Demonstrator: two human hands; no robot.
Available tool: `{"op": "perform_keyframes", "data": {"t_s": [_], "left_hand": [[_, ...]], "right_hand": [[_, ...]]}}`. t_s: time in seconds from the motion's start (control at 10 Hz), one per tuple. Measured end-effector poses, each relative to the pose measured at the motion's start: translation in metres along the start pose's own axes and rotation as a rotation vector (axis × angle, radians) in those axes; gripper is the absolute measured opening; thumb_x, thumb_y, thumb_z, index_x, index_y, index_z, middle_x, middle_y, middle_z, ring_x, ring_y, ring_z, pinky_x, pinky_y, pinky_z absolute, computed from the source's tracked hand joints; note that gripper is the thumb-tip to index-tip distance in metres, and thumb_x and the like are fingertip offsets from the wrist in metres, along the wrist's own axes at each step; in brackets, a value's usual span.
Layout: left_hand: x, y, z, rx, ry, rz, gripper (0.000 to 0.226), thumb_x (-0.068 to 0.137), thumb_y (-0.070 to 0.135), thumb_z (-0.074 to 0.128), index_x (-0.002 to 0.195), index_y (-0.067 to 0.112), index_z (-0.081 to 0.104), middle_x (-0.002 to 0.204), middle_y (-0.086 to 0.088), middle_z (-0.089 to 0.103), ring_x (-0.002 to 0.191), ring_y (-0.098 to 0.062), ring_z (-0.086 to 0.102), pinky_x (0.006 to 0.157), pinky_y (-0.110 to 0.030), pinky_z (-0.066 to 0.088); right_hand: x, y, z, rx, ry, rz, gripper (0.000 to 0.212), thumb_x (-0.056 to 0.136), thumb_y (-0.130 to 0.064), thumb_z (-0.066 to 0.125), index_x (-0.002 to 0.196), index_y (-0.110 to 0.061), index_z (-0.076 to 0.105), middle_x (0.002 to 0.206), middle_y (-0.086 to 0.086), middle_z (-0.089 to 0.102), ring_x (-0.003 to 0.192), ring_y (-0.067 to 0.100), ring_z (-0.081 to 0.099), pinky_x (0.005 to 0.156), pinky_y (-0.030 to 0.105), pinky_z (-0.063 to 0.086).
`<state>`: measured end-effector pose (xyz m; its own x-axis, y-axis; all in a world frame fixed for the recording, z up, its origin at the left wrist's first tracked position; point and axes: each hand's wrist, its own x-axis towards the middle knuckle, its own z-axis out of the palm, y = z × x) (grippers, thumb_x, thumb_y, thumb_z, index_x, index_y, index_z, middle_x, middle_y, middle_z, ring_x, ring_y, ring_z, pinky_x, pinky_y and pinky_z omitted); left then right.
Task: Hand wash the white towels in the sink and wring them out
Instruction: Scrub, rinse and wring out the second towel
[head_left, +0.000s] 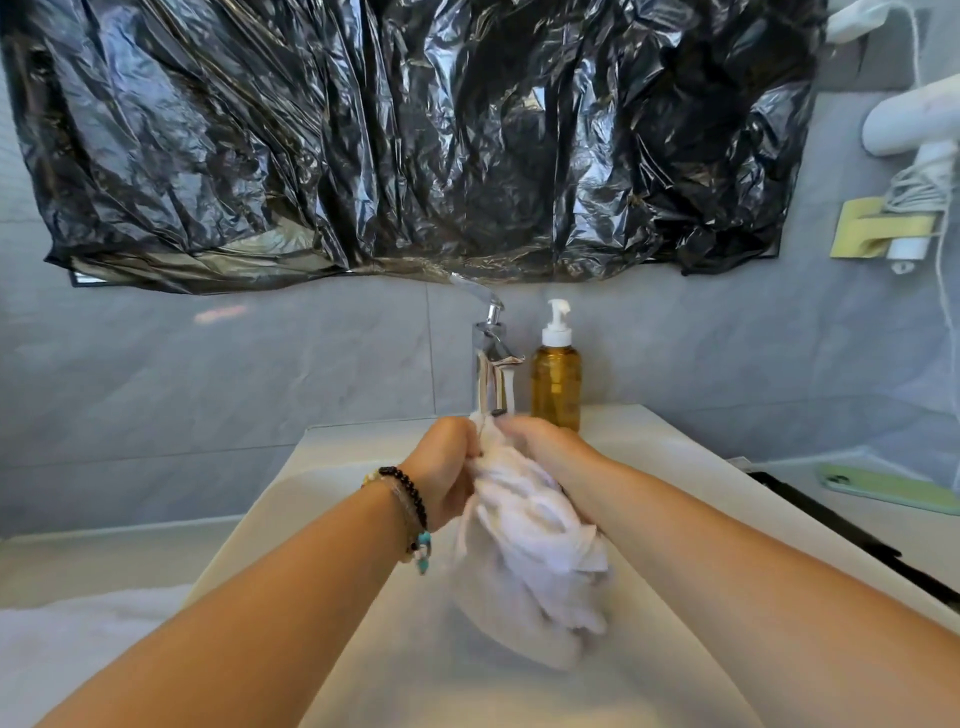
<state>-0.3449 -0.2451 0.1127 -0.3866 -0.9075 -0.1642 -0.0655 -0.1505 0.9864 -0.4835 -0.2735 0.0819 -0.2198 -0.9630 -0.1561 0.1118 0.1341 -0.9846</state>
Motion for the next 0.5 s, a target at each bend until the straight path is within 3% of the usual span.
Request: {"op": "perform_keyframes", "data": {"t_s": [0.1,0.2,0.3,0.4,0.5], "left_hand": [[0.010,-0.010,-0.020,0.284,0.159,0.005,0.029,0.087,-0.006,0.032,0.068,0.009,0.047,0.056,-0.004,0.053,0.049,-0.017,0.054,0.052,-0.024,0.046],[0.026,-0.012,-0.034,0.547,0.356,0.061,0.032,0.094,-0.003,0.042,0.067,0.015,0.043,0.069,-0.004,0.049,0.065,-0.023,0.056,0.060,-0.032,0.055],[0.025,-0.010,-0.039,0.834,0.492,0.099,0.037,0.097,0.005,0.042,0.062,0.014,0.035,0.067,-0.001,0.038,0.083,-0.027,0.047,0.073,-0.033,0.044],[0.023,-0.002,-0.045,0.904,0.502,0.158,0.032,0.090,0.014,0.039,0.059,0.011,0.034,0.065,-0.005,0.035,0.074,-0.028,0.041,0.065,-0.030,0.030],[0.016,0.001,-0.042,0.453,0.412,0.131,0.022,0.085,0.011,0.046,0.064,0.013,0.039,0.063,-0.005,0.037,0.060,-0.022,0.034,0.057,-0.031,0.025]], "right_hand": [[-0.023,-0.001,0.002,-0.130,-0.001,-0.042,0.038,0.065,-0.025,0.078,0.098,-0.011,0.065,0.086,0.009,0.068,0.078,0.026,0.065,0.067,0.033,0.052],[-0.020,0.003,0.007,-0.156,0.115,-0.131,0.015,0.089,-0.016,0.063,0.102,-0.009,0.065,0.082,0.007,0.056,0.078,0.023,0.054,0.066,0.029,0.044],[-0.023,-0.002,0.011,-0.246,0.220,-0.071,0.032,0.096,-0.029,0.054,0.116,-0.005,0.061,0.101,0.012,0.060,0.095,0.030,0.058,0.080,0.035,0.046],[-0.029,-0.009,0.000,-0.344,0.260,-0.161,0.036,0.092,-0.041,0.055,0.104,-0.008,0.061,0.094,0.009,0.058,0.086,0.027,0.055,0.070,0.029,0.041],[-0.035,-0.004,-0.006,-0.560,0.234,-0.323,0.033,0.087,-0.037,0.064,0.065,-0.014,0.053,0.067,0.001,0.049,0.062,0.016,0.049,0.054,0.026,0.034]]}}
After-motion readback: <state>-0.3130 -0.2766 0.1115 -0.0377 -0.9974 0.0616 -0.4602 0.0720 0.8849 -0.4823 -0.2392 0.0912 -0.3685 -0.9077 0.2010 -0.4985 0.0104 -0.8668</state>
